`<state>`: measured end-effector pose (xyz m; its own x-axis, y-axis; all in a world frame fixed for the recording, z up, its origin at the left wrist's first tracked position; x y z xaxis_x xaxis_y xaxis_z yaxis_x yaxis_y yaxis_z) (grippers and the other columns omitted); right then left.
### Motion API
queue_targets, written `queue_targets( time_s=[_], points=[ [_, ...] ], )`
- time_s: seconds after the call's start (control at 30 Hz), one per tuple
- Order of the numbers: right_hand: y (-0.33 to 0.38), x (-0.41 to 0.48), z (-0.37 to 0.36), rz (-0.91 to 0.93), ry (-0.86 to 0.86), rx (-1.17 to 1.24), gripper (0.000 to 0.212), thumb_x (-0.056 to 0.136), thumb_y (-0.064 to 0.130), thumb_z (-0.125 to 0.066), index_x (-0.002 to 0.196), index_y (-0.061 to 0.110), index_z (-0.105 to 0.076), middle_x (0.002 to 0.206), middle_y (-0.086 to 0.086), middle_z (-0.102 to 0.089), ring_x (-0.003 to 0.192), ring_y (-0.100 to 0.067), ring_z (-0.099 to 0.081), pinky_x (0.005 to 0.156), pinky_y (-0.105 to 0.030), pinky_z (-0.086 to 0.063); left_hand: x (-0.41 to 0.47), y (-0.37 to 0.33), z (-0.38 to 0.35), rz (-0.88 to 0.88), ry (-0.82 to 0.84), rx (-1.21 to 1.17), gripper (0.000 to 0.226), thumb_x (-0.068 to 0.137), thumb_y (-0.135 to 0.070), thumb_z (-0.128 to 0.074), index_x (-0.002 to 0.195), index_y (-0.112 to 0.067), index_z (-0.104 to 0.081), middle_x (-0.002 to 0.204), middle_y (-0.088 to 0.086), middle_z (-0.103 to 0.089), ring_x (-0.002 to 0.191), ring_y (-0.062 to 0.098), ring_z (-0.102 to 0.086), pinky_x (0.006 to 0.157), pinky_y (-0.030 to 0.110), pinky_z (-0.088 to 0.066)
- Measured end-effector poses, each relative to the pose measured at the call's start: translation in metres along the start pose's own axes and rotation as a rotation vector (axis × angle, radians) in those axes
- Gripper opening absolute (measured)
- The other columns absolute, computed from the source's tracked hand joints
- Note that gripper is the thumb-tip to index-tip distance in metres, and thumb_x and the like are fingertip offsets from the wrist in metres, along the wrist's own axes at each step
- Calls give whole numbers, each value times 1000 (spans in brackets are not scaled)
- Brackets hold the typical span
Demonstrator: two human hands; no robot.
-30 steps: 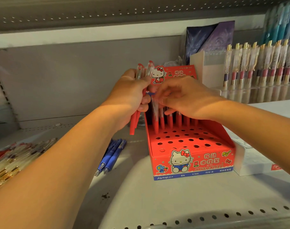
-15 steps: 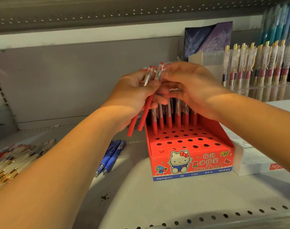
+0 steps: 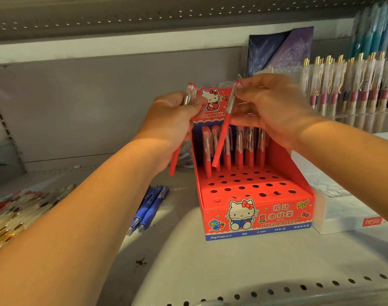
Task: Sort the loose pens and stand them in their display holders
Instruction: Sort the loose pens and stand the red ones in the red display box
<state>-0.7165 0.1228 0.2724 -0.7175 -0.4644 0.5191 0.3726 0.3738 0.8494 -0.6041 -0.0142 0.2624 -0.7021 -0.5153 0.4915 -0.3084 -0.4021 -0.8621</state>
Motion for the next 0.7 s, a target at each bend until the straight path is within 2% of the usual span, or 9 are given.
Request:
queue_targets(
  time_s=[0.07, 0.13, 0.27, 0.4, 0.5, 0.7],
  points=[
    [0, 0, 0, 41, -15, -85, 13, 94, 3, -61, 106, 7, -59, 81, -7, -74, 69, -23, -74, 58, -35, -60, 1, 1, 0, 35, 6, -64, 19, 94, -16, -56, 98, -4, -70, 69, -1, -59, 48, 11, -36, 43, 21, -28],
    [0, 0, -1, 85, -3, -162, 14, 92, 2, -62, 101, 12, -58, 74, -3, -74, 68, -22, -74, 55, -34, -60, 1, 1, -2, 69, 23, -131, 21, 94, -15, -47, 95, -8, -67, 67, 3, -60, 45, 11, -35, 42, 22, -27],
    [0, -1, -3, 165, 38, -306, 21, 91, 1, -63, 93, 21, -57, 77, -2, -73, 71, -20, -74, 57, -36, -61, -1, -2, -3, 56, 5, -119, 20, 99, -6, -37, 96, -11, -55, 61, 5, -64, 45, 14, -39, 44, 24, -30],
    [-3, 0, -3, 190, 55, -362, 23, 89, 3, -65, 92, 25, -59, 76, -2, -71, 70, -20, -74, 56, -37, -61, -5, -5, -4, 41, 0, -40, 18, 100, -6, -47, 92, -12, -62, 73, 3, -64, 57, 15, -55, 52, 26, -48],
    [-5, 1, -4, 184, 77, -392, 23, 89, 3, -65, 93, 25, -60, 77, -4, -71, 70, -19, -74, 55, -38, -61, -5, -4, -1, 33, -17, 6, 12, 98, -13, -57, 97, -12, -70, 77, -1, -66, 67, 11, -62, 68, 27, -59],
    [-2, 0, -5, 200, 99, -433, 25, 88, 2, -65, 91, 27, -60, 81, -5, -72, 70, -18, -74, 52, -36, -60, 0, -6, 9, -27, -96, 80, 13, 90, -28, -71, 100, -23, -77, 84, -16, -75, 74, -4, -68, 87, 31, -58]
  ],
)
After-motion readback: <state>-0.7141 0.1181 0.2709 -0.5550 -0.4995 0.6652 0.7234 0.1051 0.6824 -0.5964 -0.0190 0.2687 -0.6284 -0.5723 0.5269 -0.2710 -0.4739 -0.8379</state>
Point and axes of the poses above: each hand's wrist, its own x-axis towards the middle knuckle, its own z-axis out of the back of the hand, y = z × x, the point moved 6 cm from there along x, towards the middle knuckle
